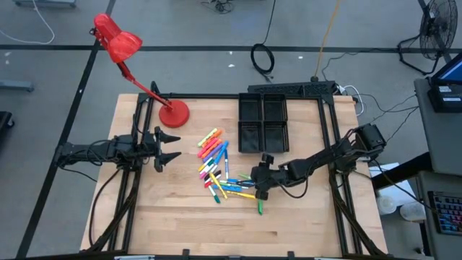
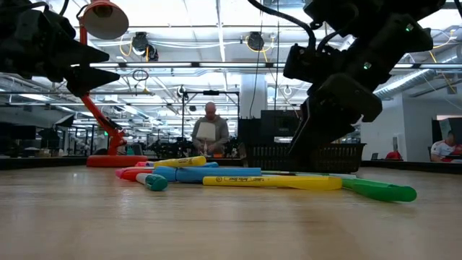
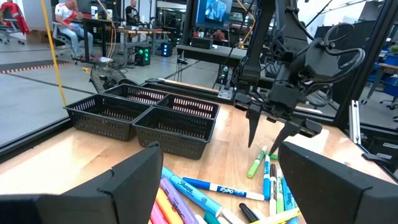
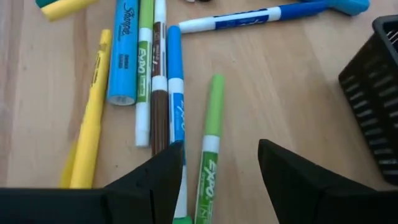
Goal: Pick & Place Markers
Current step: Put the green marker pen into the bottom right black bin
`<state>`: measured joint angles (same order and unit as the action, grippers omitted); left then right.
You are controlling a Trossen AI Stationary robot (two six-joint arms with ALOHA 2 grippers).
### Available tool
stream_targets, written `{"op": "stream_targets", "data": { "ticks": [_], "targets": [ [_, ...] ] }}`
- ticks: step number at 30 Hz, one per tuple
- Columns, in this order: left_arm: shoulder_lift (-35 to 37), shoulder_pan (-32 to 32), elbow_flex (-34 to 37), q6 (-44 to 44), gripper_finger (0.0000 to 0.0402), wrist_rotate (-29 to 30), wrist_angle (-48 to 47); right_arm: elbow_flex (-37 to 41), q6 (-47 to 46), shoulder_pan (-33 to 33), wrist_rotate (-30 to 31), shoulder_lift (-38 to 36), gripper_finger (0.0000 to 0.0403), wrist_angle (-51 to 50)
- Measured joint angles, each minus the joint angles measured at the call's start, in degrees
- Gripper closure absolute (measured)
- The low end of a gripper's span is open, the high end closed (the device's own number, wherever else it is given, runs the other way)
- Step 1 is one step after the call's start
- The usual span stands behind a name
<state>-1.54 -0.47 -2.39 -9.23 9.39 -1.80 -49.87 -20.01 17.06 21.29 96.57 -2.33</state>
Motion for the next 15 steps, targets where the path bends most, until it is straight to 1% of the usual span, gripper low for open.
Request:
{"op": "stream_targets", "data": {
  "ticks": [5,12,15],
  "targets": [
    [0.0,0.0,0.0,0.0,0.0078,0.0,0.0,0.0,-1.2,-0.1,2.7,0.3,0.0206,-3.1],
    [0.0,0.0,0.0,0.0,0.0078,0.0,0.0,0.0,-1.7,0.1,2.7,4.6,0.0206,-0.7],
    [0.0,0.0,0.0,0.0,0.0078,0.0,0.0,0.0,-1.8,0.1,2.5,5.1,0.0206,-0.5]
  ]
}}
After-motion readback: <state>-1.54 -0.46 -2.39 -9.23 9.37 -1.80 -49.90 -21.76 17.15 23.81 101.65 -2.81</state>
